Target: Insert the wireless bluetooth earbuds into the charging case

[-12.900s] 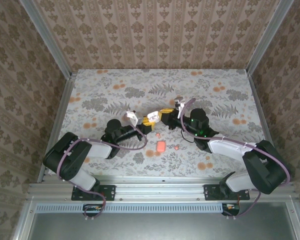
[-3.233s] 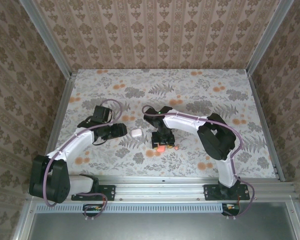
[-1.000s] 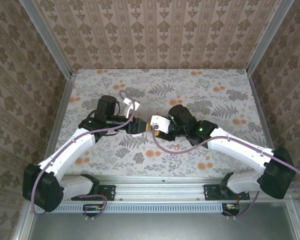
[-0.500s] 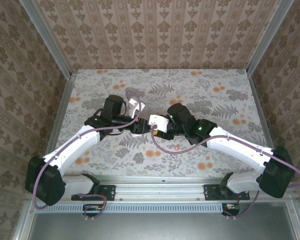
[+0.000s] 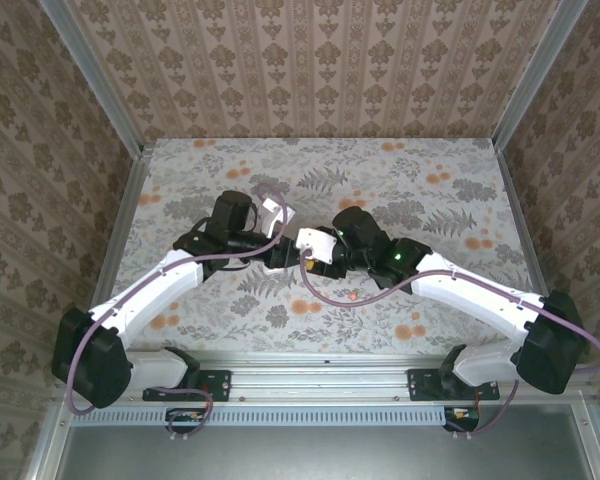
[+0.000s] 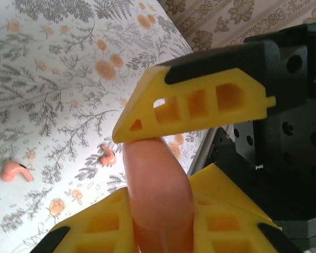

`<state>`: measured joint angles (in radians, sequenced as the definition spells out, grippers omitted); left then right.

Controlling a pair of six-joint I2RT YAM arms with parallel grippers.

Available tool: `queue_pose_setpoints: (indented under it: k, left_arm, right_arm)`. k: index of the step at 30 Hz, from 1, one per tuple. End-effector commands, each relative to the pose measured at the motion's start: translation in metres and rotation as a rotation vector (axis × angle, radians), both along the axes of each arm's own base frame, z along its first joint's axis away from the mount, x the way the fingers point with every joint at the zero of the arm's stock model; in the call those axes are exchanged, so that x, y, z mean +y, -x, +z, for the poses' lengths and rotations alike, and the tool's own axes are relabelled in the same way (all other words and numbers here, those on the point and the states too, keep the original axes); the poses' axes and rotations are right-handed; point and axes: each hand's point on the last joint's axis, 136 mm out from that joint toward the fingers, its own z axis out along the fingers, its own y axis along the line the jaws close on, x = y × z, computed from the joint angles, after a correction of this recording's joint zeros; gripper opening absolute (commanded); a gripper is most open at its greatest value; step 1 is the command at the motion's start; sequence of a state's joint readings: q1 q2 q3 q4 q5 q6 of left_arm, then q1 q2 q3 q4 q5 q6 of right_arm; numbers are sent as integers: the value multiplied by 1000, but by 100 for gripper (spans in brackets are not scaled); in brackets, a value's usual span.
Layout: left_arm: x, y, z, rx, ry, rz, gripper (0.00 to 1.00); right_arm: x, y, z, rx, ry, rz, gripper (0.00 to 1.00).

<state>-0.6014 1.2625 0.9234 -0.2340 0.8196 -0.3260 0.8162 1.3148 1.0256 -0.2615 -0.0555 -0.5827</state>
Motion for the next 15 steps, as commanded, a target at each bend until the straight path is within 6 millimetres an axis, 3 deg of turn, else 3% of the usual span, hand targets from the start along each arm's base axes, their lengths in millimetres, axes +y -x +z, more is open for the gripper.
queue_pose_setpoints:
  k: [1,5,10,15]
  left_arm:
    - [1,7,8,-175,47,-92,13]
    - [4,20,15,-362,125,-173,10]
    - [9,39,25,-563,216,-257,7]
    - [13,55,27,-647,269,-324,6]
  right_arm:
    - [-6,5,28,-59,-140,-25,65]
    - [-19,28,37,-61,-290,38,78]
    - [-36,47,59,28,-462,126,79]
    - [-30,58,66,131,-460,224,78]
